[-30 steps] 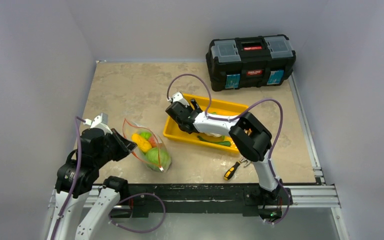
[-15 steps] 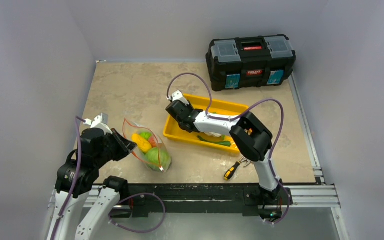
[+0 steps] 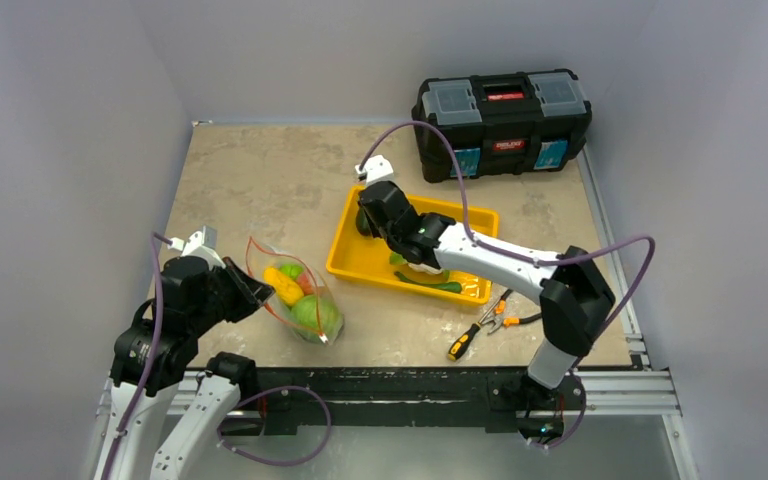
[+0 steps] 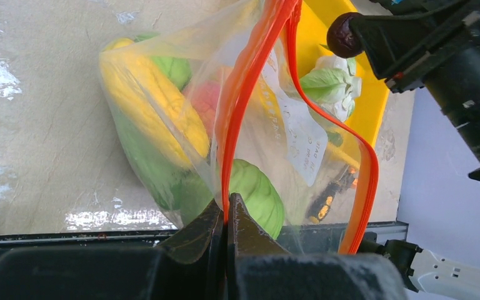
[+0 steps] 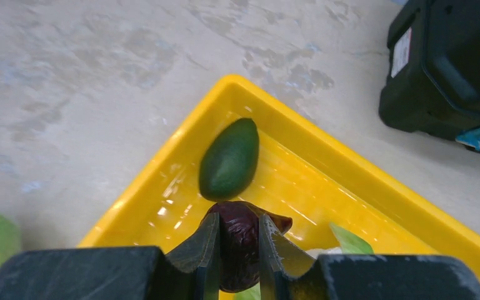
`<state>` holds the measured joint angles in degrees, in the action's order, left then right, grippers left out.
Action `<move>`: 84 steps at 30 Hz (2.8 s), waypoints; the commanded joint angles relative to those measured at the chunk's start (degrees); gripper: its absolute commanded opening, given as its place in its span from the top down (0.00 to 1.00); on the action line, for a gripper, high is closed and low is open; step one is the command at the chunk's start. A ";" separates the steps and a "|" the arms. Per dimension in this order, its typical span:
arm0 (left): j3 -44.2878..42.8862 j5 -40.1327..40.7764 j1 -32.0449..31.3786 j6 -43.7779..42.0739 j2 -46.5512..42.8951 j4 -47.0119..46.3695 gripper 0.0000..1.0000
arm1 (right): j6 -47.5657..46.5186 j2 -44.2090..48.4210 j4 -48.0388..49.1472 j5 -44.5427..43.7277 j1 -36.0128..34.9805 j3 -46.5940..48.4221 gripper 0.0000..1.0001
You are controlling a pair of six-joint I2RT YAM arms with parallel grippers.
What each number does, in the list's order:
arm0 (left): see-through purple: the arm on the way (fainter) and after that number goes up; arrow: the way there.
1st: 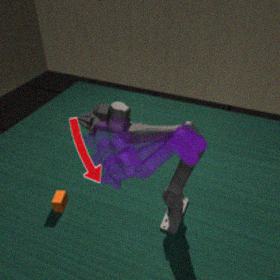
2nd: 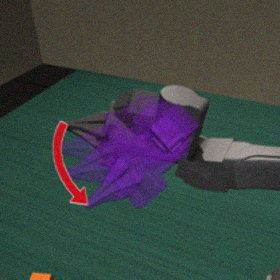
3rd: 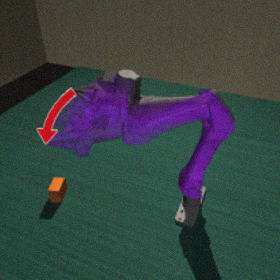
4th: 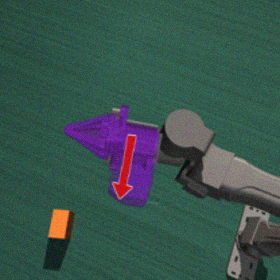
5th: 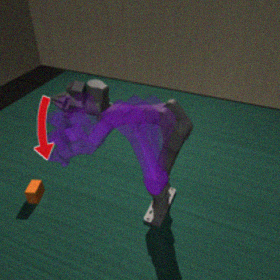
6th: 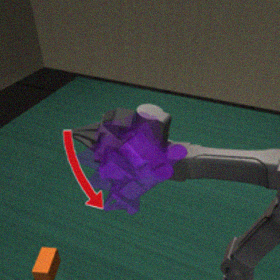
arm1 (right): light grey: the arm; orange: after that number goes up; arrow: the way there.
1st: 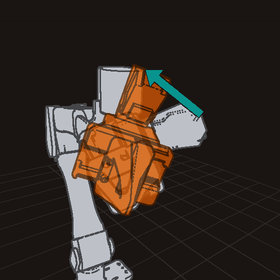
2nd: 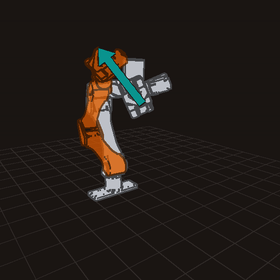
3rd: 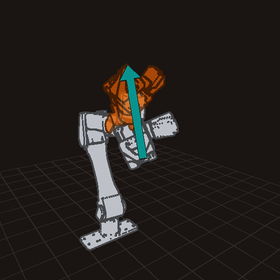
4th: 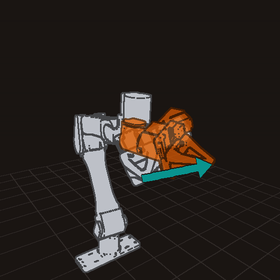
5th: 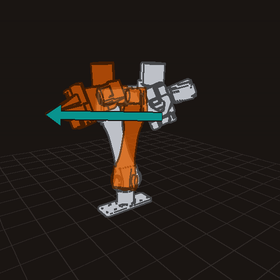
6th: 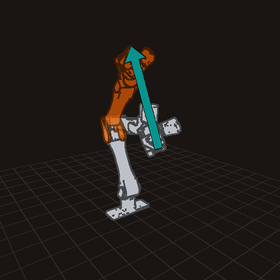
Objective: Place the food in the zip-top bag and seal the zipper
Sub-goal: Pick up the fake fruit from the bin, then place the fake fruit in the zipper food storage bag.
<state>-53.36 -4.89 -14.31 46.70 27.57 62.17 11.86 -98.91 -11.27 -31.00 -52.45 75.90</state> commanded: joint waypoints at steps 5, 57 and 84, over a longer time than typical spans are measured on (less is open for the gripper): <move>-1.93 -1.28 -0.11 -0.83 0.20 -1.54 1.00 | 3.60 10.89 7.27 12.82 0.13 -3.80 1.00; -2.98 -1.93 -0.11 -0.01 -0.55 -0.78 1.00 | 0.67 4.94 3.72 20.42 -20.43 13.54 0.57; -2.38 -2.69 -0.11 -0.19 0.49 -2.23 1.00 | 17.52 22.61 14.91 14.43 -1.87 -12.32 0.52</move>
<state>-53.91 -6.46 -14.31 46.92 27.92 62.19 23.92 -72.82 5.06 -14.55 -56.93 64.27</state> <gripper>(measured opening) 0.003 0.488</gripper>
